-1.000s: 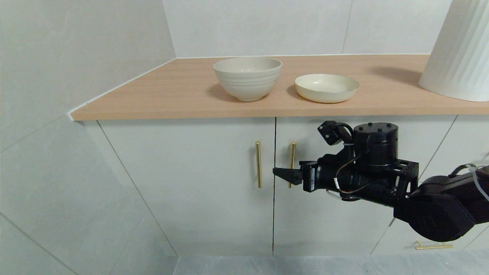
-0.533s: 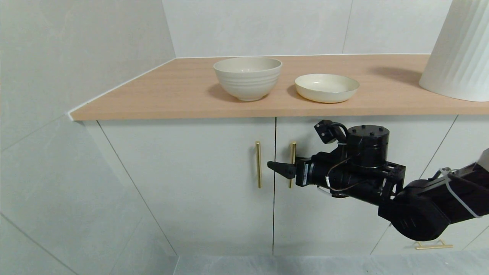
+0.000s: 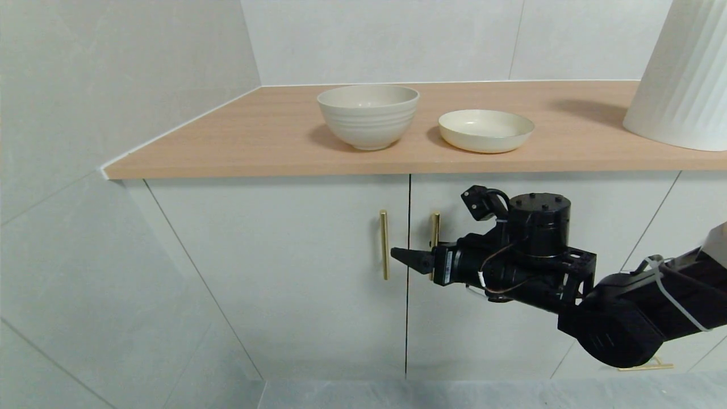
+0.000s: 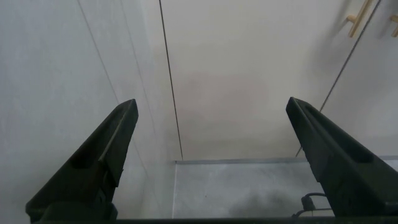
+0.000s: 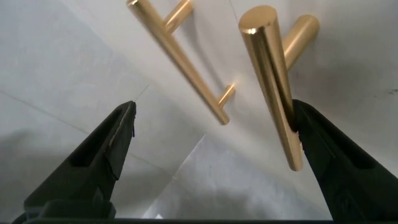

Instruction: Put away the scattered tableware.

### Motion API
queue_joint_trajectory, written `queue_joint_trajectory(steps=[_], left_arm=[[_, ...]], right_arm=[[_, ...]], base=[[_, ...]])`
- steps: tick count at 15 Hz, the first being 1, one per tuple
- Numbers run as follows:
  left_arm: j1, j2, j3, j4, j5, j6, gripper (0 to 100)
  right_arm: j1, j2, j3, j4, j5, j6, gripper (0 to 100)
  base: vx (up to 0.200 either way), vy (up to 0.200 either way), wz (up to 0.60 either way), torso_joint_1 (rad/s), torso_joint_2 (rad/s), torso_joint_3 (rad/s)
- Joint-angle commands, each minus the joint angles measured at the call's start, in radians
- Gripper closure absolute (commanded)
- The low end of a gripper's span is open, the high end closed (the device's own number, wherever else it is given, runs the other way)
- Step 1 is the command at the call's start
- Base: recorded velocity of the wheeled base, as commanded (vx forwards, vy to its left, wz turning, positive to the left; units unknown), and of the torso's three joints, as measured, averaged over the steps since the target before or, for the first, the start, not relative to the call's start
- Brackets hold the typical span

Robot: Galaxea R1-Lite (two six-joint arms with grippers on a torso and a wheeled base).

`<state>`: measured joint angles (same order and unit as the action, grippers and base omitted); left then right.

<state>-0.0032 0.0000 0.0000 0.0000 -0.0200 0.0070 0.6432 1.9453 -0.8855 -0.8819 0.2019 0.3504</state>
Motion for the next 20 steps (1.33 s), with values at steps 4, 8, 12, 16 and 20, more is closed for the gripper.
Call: queue_joint_trajectory(steps=[4,8,12,16,20], left_arm=[[0.000,0.002,0.000,0.000,0.000,-0.001,0],[0.000,0.002,0.000,0.000,0.000,-0.001,0],[0.000,0.000,0.000,0.000,0.000,0.001,0],[0.000,0.002,0.000,0.000,0.000,0.001,0],[0.002,0.000,0.000,-0.002,0.000,0.007,0]], right_arm=[[0.006,-0.085,0.071,0.006,0.086,0.001,0],[0.006,-0.174,0.165,0.006,0.166,0.001,0],[0.006,-0.289,0.272,0.008,0.249,0.001,0],[0.006,-0.339,0.324,0.008,0.340,0.001,0],[0.006,-0.359,0.341,0.008,0.341,0.001,0]], base=[[0.000,0.000,0.00,0.000,0.00,0.000],[0.000,0.000,0.00,0.000,0.00,0.000],[0.000,0.000,0.00,0.000,0.00,0.000],[0.000,0.000,0.00,0.000,0.00,0.000],[0.000,0.000,0.00,0.000,0.00,0.000]])
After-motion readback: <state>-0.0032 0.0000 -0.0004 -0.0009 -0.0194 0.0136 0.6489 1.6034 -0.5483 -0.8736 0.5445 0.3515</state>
